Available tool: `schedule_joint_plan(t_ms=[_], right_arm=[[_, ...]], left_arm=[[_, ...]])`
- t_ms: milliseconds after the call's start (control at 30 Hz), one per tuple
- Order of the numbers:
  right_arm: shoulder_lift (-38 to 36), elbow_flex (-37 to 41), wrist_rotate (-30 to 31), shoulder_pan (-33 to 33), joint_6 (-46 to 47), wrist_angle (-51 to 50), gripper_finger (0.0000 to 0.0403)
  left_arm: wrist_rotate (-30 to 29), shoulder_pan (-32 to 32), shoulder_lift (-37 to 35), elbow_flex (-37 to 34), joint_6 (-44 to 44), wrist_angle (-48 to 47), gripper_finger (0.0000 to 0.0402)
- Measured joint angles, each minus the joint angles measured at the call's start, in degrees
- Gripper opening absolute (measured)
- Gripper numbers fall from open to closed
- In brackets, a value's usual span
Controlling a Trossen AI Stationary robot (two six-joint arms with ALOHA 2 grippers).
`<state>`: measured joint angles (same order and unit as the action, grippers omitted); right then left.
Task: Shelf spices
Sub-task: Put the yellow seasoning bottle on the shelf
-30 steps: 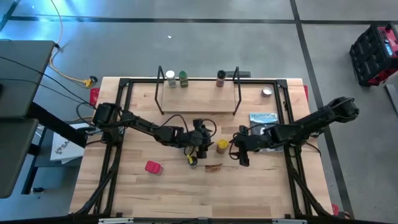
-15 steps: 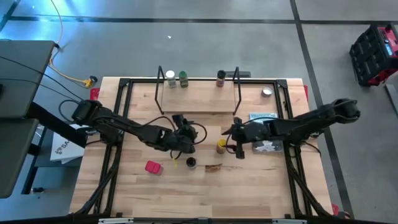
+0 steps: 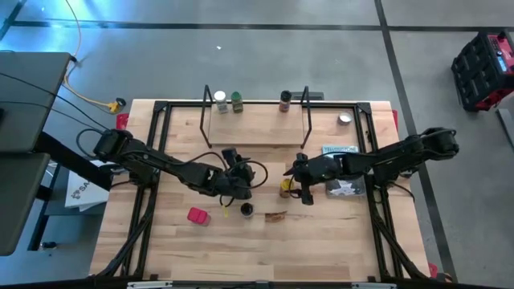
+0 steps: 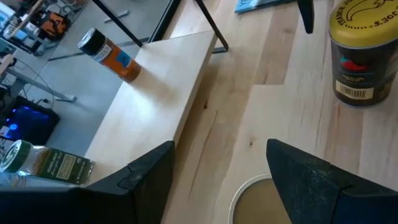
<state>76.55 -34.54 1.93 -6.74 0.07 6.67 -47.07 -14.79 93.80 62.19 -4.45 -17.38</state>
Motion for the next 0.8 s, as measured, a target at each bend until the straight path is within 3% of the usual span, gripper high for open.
schedule_joint_plan(t_ms=[433,800], right_arm=[[1.6,0.0,-0.7,-0.8,0.2,0.1,0.0292],[5.8,0.0,-1.6,-1.2,1.1,4.8,0.0266]], left_arm=[[0.0,0.0,0.0,0.0,-0.4,0.0,0.0248],[0.2,0.0,0.0,-0.2,-1.1,-0.4,0.0248]])
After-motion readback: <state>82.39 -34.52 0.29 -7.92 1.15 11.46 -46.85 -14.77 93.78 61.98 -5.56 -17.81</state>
